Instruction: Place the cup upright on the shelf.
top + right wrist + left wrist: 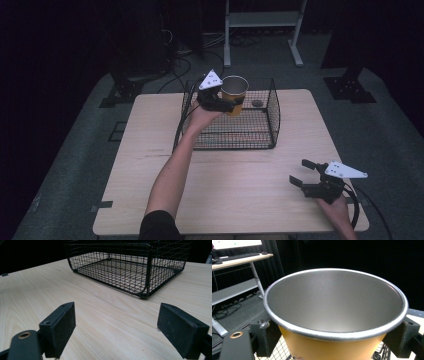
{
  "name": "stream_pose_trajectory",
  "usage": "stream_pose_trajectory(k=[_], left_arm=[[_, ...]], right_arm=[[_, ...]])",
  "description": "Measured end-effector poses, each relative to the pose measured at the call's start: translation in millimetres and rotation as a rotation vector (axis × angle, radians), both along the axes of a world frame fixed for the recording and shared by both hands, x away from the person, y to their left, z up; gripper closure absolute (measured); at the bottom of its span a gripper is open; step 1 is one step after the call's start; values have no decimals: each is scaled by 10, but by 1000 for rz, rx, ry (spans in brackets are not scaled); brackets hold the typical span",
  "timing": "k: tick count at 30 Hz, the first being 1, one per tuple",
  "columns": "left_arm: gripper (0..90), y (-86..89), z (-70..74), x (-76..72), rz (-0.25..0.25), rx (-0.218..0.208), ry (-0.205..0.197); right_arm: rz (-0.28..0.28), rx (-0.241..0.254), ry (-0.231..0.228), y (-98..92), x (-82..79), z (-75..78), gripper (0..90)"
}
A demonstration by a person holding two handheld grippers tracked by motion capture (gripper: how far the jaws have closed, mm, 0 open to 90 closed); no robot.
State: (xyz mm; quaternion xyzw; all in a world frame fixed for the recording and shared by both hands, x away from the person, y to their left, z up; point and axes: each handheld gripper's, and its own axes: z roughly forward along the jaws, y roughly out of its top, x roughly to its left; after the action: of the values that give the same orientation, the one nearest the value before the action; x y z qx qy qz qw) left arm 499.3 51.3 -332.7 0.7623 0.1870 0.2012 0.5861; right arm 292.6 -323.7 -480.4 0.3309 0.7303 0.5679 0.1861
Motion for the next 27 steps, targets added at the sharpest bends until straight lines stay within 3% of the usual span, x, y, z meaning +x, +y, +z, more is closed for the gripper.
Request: stream_pose_trajectory(k=[7, 17, 21, 24, 27], left_arm=[[145, -32, 6, 103, -10, 23, 32], [145, -145, -2, 205, -39, 44, 39], [145, -170, -45, 256, -44, 40, 49], [144, -204, -110, 322, -57, 70, 83], [144, -214, -140, 343, -56, 72, 83]], right_arm=[[0, 3, 2, -3, 2, 0, 141], [3, 6, 1, -6, 3, 0, 141], [4, 7, 2, -9, 4, -1, 141], [6, 7, -1, -9, 6, -1, 141], [6, 7, 1, -8, 4, -1, 141]])
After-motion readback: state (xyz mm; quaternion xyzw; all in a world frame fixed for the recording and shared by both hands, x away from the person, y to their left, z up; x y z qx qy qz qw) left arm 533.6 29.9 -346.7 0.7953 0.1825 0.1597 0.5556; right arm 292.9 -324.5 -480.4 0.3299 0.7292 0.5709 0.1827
